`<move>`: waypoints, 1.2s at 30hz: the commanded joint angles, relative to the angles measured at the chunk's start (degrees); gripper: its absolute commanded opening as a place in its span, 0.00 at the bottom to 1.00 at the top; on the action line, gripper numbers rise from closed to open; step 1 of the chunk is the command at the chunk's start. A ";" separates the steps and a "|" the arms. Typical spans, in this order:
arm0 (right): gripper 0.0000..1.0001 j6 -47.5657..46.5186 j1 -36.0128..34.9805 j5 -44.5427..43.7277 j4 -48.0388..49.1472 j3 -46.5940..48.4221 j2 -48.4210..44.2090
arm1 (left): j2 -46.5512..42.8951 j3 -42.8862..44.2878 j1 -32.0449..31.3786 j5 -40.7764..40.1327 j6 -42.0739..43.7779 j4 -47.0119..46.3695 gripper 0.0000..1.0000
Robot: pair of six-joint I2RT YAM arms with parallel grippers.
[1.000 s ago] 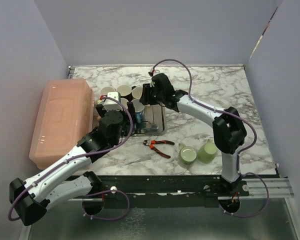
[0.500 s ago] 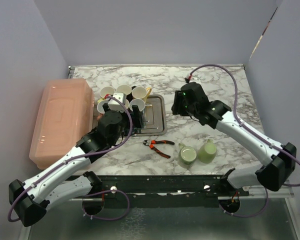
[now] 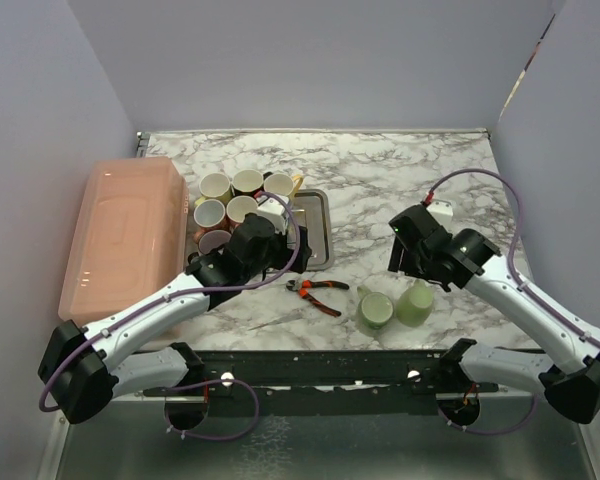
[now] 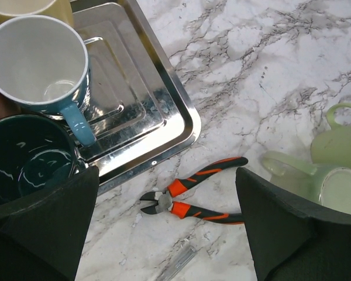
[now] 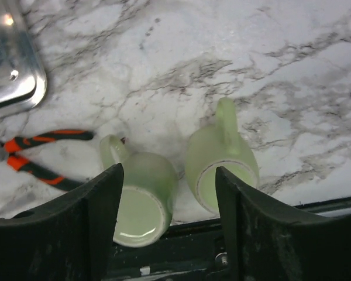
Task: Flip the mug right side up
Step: Place the cup on the tray, then turn over the cup at the center of the board.
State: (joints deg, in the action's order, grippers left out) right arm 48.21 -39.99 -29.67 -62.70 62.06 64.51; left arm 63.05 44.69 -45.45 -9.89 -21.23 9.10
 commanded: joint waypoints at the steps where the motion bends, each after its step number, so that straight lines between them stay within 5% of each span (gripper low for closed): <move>1: 0.64 -9.78 0.08 16.77 7.94 -2.38 -7.23 | -0.49 2.16 0.11 -2.92 -0.21 -2.23 0.99; 6: 0.62 -10.45 -0.30 31.66 7.59 -5.81 -6.18 | 0.57 2.46 0.18 -6.46 -0.51 -3.60 0.99; 13: 0.61 -9.13 -4.05 32.68 -0.84 -8.79 -5.61 | 3.25 2.00 0.10 -7.97 0.45 -4.22 0.99; 20: 0.61 -7.55 -5.44 33.49 0.89 -12.51 -3.30 | 5.66 2.78 0.11 -6.93 0.23 -4.50 0.99; 27: 0.56 -1.60 -5.60 21.49 1.75 -13.75 0.27 | 5.96 2.39 0.17 -5.64 -0.06 -5.57 0.99; 36: 0.42 1.71 -5.50 9.22 7.27 -13.28 4.93 | 12.74 2.57 0.14 2.80 -10.85 -14.72 0.99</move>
State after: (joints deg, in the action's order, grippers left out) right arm 46.92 -45.47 -10.11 -58.85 47.97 68.01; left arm 71.24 45.63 -45.43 -12.93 -25.41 0.84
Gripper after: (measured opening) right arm 0.434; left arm 0.988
